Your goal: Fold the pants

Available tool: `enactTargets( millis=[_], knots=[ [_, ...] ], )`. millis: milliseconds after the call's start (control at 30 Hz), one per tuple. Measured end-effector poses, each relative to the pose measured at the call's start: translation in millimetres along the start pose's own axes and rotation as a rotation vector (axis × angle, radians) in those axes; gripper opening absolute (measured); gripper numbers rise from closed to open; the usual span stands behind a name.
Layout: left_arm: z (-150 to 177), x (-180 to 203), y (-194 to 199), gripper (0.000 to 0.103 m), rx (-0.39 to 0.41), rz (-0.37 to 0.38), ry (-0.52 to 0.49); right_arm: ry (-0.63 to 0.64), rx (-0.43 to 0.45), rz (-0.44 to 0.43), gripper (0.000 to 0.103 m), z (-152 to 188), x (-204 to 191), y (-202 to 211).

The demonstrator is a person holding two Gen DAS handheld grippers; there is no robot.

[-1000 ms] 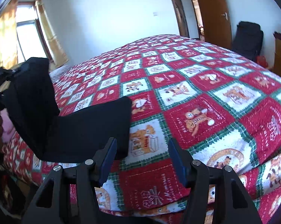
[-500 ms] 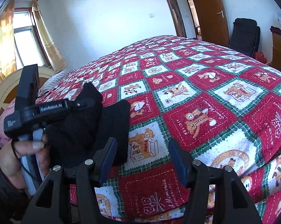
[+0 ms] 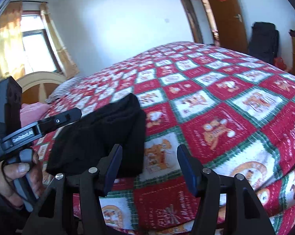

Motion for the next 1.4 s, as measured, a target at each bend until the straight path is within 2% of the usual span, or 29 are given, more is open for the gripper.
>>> enactTargets(
  millis=[33, 167, 333, 433, 500, 533, 567, 600, 633, 667, 700, 867, 1000, 1067, 1200, 1300, 1400],
  knots=[
    [1, -7, 0, 0.074, 0.007, -0.020, 0.008, 0.002, 0.000, -0.031, 0.068, 0, -5, -1],
    [14, -47, 0, 0.075, 0.008, -0.095, 0.086, 0.030, -0.004, -0.058, 0.070, -7, -27, -9],
    [32, -82, -4, 0.090, 0.000, -0.151, 0.181, 0.073, 0.014, -0.048, 0.070, -29, -56, -33],
    [40, -94, -8, 0.096, -0.007, -0.178, 0.203, 0.056, -0.023, -0.036, 0.070, -35, -58, -61],
    [45, -106, -13, 0.098, -0.023, -0.191, 0.239, 0.046, -0.080, -0.012, 0.070, -32, -53, -81],
    [47, -109, -14, 0.098, -0.030, -0.190, 0.253, 0.039, -0.118, 0.006, 0.068, -27, -49, -88],
    [50, -113, -17, 0.098, -0.041, -0.182, 0.274, 0.030, -0.144, 0.008, 0.061, -24, -46, -90],
    [53, -117, -19, 0.098, -0.051, -0.178, 0.289, 0.024, -0.169, 0.012, 0.038, -19, -43, -91],
    [56, -119, -19, 0.098, -0.057, -0.175, 0.298, 0.021, -0.179, 0.021, 0.029, -16, -39, -88],
    [59, -121, -23, 0.098, -0.068, -0.167, 0.312, 0.020, -0.180, 0.030, 0.028, -14, -34, -83],
    [62, -121, -24, 0.098, -0.076, -0.163, 0.317, 0.015, -0.186, 0.034, 0.022, -11, -28, -79],
    [69, -118, -27, 0.100, -0.079, -0.172, 0.283, -0.109, -0.247, 0.031, 0.022, 2, 12, -75],
    [70, -122, -25, 0.100, -0.071, -0.168, 0.275, -0.126, -0.258, 0.026, 0.022, 4, 13, -74],
    [70, -124, -23, 0.100, -0.066, -0.167, 0.278, -0.132, -0.256, 0.023, 0.023, 5, 14, -73],
    [69, -130, -15, 0.100, -0.042, -0.161, 0.295, -0.196, -0.244, 0.021, 0.036, 3, 26, -68],
    [66, -134, -12, 0.100, -0.013, -0.121, 0.320, -0.197, -0.228, 0.013, 0.037, 2, 25, -64],
    [65, -132, -14, 0.100, -0.016, -0.095, 0.323, -0.194, -0.174, -0.008, 0.038, -4, 23, -57]
  ],
)
Point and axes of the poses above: each gripper's, at about its wrist camera, not at the fingertips, and y roughly against the way its jaws point, x to its right, z to its underside, the point moved 4 cm from there along -y, roughly the way its jaws point, and after that the axes turned 10 degrees about -z, right-handed, at the moved point
